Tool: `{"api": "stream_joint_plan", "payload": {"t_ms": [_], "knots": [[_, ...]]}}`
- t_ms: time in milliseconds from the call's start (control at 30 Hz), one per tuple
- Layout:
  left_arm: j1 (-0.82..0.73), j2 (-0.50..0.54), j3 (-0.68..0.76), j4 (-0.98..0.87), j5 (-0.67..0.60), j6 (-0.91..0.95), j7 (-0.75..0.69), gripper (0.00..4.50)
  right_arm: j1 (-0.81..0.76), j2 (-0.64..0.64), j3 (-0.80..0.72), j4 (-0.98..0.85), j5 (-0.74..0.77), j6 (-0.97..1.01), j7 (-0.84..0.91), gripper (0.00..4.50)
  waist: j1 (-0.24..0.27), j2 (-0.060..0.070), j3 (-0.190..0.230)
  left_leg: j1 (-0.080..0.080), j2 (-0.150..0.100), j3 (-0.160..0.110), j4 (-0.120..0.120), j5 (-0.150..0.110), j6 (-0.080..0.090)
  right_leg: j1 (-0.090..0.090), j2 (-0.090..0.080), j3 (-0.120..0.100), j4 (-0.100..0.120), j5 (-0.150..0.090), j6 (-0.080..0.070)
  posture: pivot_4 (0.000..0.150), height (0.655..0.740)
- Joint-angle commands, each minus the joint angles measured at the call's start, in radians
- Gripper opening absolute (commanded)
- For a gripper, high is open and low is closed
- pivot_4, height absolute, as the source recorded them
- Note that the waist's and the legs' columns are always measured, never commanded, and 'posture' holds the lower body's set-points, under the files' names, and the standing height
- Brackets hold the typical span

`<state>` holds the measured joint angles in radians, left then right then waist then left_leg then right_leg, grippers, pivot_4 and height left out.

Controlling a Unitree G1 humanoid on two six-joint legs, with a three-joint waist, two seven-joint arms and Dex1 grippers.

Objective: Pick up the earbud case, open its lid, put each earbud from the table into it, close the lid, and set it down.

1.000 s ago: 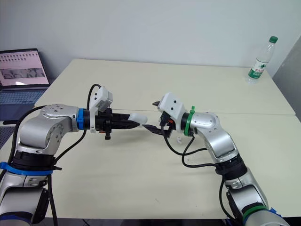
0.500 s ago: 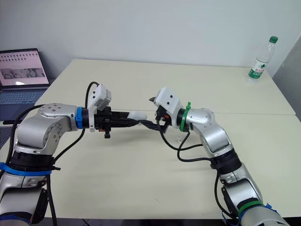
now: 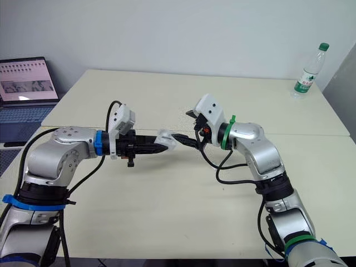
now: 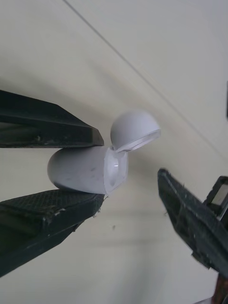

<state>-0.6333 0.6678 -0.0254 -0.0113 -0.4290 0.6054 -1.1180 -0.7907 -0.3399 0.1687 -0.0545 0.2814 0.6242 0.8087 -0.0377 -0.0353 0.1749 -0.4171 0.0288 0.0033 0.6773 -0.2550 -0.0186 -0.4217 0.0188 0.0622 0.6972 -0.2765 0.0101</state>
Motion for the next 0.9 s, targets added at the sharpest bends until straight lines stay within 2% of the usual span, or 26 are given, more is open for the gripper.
{"api": "stream_joint_plan", "payload": {"t_ms": [33, 200, 367, 533, 767, 833, 900], "knots": [[0.011, -0.080, 0.094, 0.006, 0.034, -0.175, 0.150, 0.79, 0.016, -0.072, -0.063, -0.035, 0.052, 0.071, 0.032, 4.47, 0.006, 0.000, 0.000, 0.000, 0.000, 0.000, 0.000, 0.000, 0.000, 0.000, 0.000, 0.000, 0.000, 0.000, 0.000, 0.150, 0.7400], [0.072, -0.200, 0.129, -0.010, 0.144, -0.372, 0.386, 0.79, 0.156, -0.188, -0.030, -0.070, 0.021, 0.088, 0.040, 4.47, 0.010, -0.001, 0.000, 0.000, -0.002, 0.001, 0.000, 0.000, 0.000, 0.001, -0.003, 0.000, -0.002, 0.000, 0.000, 0.150, 0.7400], [0.142, -0.281, 0.132, -0.054, 0.216, -0.445, 0.561, 0.79, 0.326, -0.153, 0.003, -0.146, -0.038, 0.048, -0.074, 4.47, 0.005, -0.001, 0.000, 0.000, -0.001, 0.001, 0.000, 0.000, 0.000, 0.001, -0.003, 0.000, -0.001, 0.000, 0.001, 0.150, 0.7400], [0.214, -0.319, 0.105, -0.130, 0.246, -0.442, 0.634, 0.79, 0.421, -0.082, 0.022, -0.183, -0.114, 0.014, -0.216, 4.47, 0.005, -0.001, 0.000, 0.001, -0.001, 0.001, -0.001, 0.000, 0.000, 0.001, -0.002, 0.000, 0.000, 0.000, 0.001, 0.150, 0.7400], [0.231, -0.330, 0.099, -0.163, 0.249, -0.420, 0.674, 0.79, 0.463, -0.017, 0.051, -0.162, -0.175, -0.005, -0.308, 4.47, 0.008, -0.001, -0.001, 0.000, -0.002, 0.000, 0.000, 0.000, 0.000, 0.002, -0.002, 0.000, -0.001, 0.000, 0.001, 0.150, 0.7400], [0.229, -0.327, 0.098, -0.167, 0.246, -0.413, 0.675, 0.79, 0.468, -0.015, 0.059, -0.153, -0.191, -0.006, -0.317, 4.10, 0.008, -0.001, -0.001, 0.001, -0.002, 0.000, 0.000, 0.000, 0.000, 0.002, -0.002, 0.000, -0.001, 0.000, 0.001, 0.150, 0.7400], [0.227, -0.322, 0.099, -0.170, 0.243, -0.408, 0.673, 0.79, 0.472, -0.019, 0.064, -0.147, -0.205, -0.007, -0.321, 3.51, 0.008, -0.001, -0.001, 0.001, -0.002, 0.000, 0.000, 0.000, 0.000, 0.002, -0.002, 0.000, -0.001, 0.000, 0.001, 0.150, 0.7400]]}}
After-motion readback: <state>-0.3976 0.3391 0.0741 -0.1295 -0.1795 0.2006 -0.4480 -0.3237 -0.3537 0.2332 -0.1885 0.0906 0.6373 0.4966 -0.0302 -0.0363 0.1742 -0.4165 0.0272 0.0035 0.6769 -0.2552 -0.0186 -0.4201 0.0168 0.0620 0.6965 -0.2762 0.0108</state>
